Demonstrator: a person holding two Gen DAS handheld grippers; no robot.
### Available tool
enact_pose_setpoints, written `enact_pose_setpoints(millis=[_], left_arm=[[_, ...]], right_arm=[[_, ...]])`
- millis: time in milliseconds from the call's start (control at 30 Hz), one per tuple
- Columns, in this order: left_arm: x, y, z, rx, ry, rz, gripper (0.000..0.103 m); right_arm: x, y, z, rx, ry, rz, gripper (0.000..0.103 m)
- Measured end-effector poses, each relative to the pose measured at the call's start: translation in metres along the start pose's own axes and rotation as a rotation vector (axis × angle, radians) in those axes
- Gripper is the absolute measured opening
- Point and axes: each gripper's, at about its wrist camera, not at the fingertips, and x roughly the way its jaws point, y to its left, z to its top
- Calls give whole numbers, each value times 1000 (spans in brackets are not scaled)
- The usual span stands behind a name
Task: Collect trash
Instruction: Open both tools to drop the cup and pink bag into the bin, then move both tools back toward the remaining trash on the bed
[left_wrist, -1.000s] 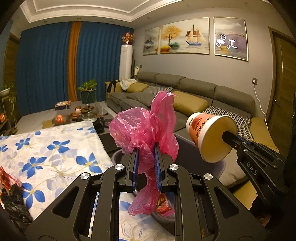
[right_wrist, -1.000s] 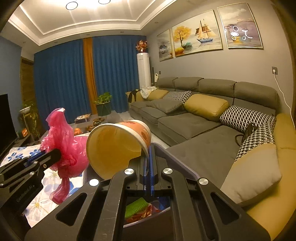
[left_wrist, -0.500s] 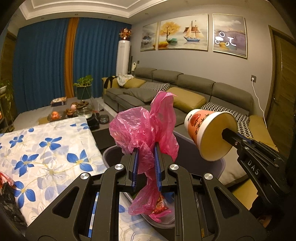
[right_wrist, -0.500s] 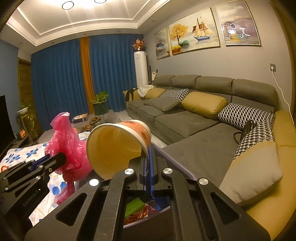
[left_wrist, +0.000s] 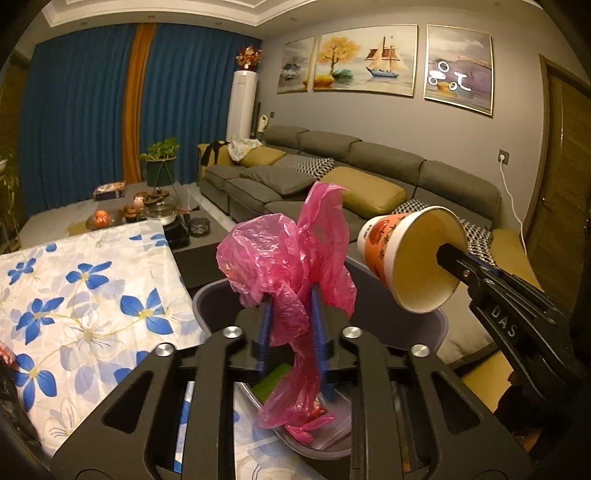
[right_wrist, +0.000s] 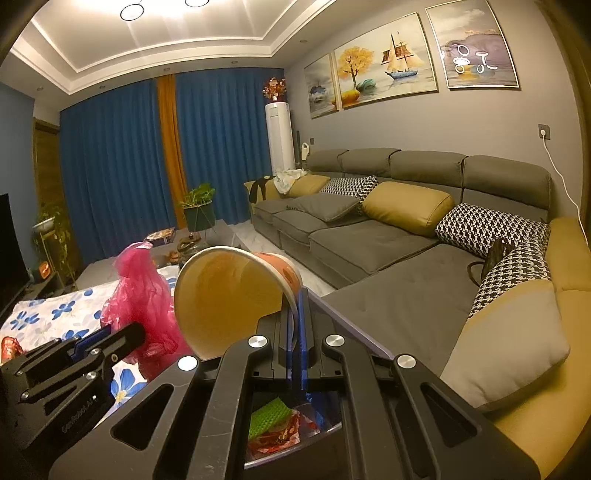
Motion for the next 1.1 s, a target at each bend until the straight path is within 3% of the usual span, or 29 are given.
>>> enact_pose_setpoints(millis=[67, 167, 200, 267, 367, 500, 667, 800, 1100], left_arm=[[2, 2, -1, -1, 6, 16, 56], [-4, 10, -2, -38, -21, 12, 76], [-6, 11, -2, -40, -29, 17, 77], [-10, 14, -2, -48, -38, 24, 81], [-17, 22, -1, -77, -44, 43, 84], [-34, 32, -3, -103, -62, 92, 85], [-64, 42, -9, -115, -90, 178, 89], [-91, 47, -16, -117, -101, 248, 90], [-162, 89, -41, -160, -124, 400, 90]], right_arm=[[2, 0, 0, 3, 8, 6, 4], [4, -1, 1, 3, 14, 9, 5], [5, -2, 1, 6, 12, 8, 8], [4, -4, 2, 12, 5, 2, 29], [-2, -4, 5, 16, -22, -5, 45], [-12, -3, 10, 8, -46, -6, 49], [-34, 5, 11, 5, -84, 18, 76], [-52, 17, 5, -7, -99, 39, 83], [-82, 59, -15, -27, -81, 146, 84]])
